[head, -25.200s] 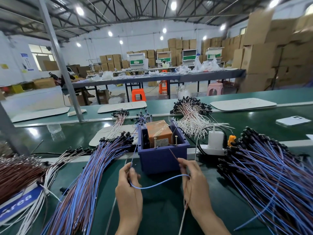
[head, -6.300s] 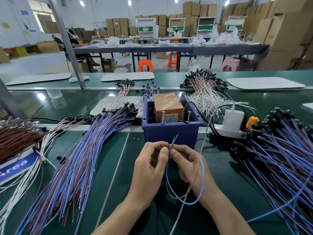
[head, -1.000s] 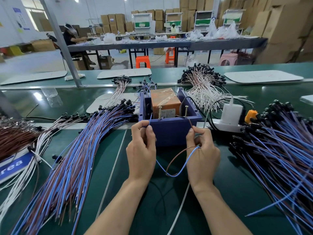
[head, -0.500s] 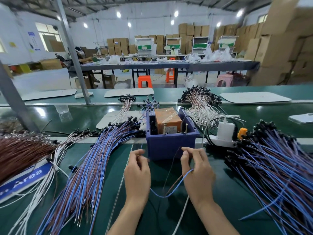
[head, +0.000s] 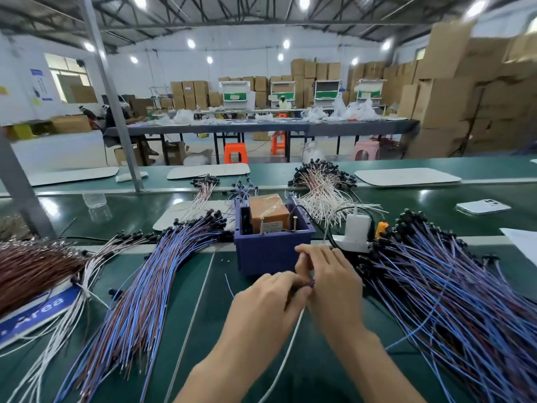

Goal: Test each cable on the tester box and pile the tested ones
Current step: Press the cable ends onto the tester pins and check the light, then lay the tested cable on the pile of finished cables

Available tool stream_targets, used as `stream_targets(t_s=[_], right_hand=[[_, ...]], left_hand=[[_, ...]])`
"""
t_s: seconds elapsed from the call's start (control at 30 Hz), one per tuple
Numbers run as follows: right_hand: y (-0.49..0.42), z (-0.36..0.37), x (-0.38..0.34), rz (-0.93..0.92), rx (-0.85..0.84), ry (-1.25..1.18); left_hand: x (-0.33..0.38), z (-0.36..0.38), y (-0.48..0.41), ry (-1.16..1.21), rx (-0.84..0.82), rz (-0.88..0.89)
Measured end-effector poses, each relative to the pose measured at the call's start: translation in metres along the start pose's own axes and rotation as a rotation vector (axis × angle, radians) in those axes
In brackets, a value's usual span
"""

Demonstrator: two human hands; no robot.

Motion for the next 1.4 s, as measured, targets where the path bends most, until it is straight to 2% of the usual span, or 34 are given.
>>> stream_targets(t_s=[0.13,0.17,0.23,0.3,0.33,0.43,0.57,0.73,0.83,0.9,0.97,1.03,1.1,1.2,1.3,1.4], right_hand=[[-0.026,-0.039,0.011,-0.105,-0.033,0.03],[-0.031,-0.049,0.013,-0.067,-0.008,-0.004],[-0.041,-0.069,0.015,0.174,0.035,-0.218],[-0.049,-0.086,0.021,0.41,0.006,-0.496],[-0.052,-0.092,0.024,0.439,-0.058,-0.594],[-0.052,-0.109,0.028,0.298,-0.258,-0.725],[-0.042,-0.129,0.054,0.301,-0.226,-0.834],[-0.029,-0.16,0.118,0.416,-0.202,-0.627],[-0.017,-0.181,0.156,0.485,-0.203,-0.522],[-0.005,-0.192,0.182,0.559,-0.231,-0.376],[0.01,-0.201,0.206,0.661,-0.281,-0.194],[0.024,-0.205,0.223,0.759,-0.393,-0.079],[0.033,-0.205,0.231,0.815,-0.519,0.072],[0.034,-0.198,0.233,0.83,-0.535,0.231],[0.022,-0.183,0.223,0.792,-0.487,0.212],[0.007,-0.159,0.192,0.665,-0.418,0.129]], left_hand=[[0.023,-0.019,-0.02,-0.025,-0.068,0.015],[0.032,-0.025,-0.026,-0.055,-0.077,0.037],[0.049,-0.037,-0.041,-0.039,-0.017,0.089],[0.067,-0.048,-0.056,0.148,0.071,0.108],[0.076,-0.052,-0.064,0.295,0.095,0.102],[0.099,-0.057,-0.09,0.66,0.121,0.072],[0.116,-0.054,-0.124,0.852,0.163,0.028],[0.127,-0.024,-0.168,1.036,0.212,-0.074],[0.144,0.012,-0.2,1.069,0.165,-0.123],[0.159,0.042,-0.22,1.063,0.047,-0.162],[0.174,0.071,-0.234,1.017,-0.151,-0.192],[0.185,0.094,-0.238,0.921,-0.34,-0.227],[0.187,0.111,-0.233,0.835,-0.439,-0.224],[0.178,0.124,-0.219,0.744,-0.482,-0.153],[0.159,0.122,-0.206,0.692,-0.531,-0.088],[0.133,0.104,-0.189,0.604,-0.582,-0.017]])
Point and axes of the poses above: each hand's wrist, its own y-axis away from the middle knuckle, its own z-axis out of the palm, x = y × z, the point moved 1 cm from there along -y, towards the middle knuckle, and after that the axes turned 5 degrees about -x, right-handed, at the moved point
